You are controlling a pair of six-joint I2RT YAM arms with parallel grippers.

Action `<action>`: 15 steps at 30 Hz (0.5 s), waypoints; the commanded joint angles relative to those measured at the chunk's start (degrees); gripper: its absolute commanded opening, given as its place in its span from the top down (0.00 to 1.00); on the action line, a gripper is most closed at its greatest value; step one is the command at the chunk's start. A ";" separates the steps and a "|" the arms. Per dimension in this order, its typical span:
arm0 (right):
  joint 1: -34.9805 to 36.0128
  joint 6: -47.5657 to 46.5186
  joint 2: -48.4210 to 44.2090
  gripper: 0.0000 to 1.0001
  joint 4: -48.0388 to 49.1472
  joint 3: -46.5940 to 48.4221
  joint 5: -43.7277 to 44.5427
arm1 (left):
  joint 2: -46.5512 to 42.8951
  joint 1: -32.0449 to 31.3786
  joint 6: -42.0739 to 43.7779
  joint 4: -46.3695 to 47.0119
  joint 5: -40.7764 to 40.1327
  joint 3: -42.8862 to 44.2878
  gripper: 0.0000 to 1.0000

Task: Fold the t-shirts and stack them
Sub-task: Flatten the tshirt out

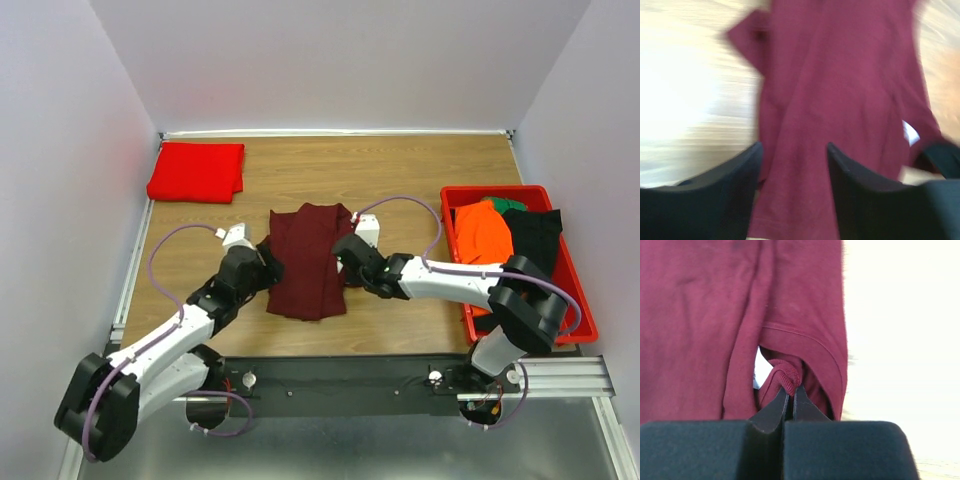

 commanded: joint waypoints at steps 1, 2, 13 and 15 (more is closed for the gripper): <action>-1.42 -1.79 -0.84 1.00 -2.09 -0.82 3.77 | 1.71 -7.02 3.38 2.65 -2.18 3.25 0.33; -1.69 -1.88 -0.93 1.00 -2.09 -0.82 3.77 | 2.41 -8.87 3.21 2.39 -2.89 3.78 0.31; -2.48 -0.65 -2.95 1.00 -2.00 -1.87 3.24 | 22.45 -30.94 -2.15 -2.88 -14.23 15.55 0.32; -2.74 -0.30 -3.48 1.00 -2.00 -2.48 3.24 | 24.03 -31.73 -3.99 -3.76 -15.63 15.73 0.36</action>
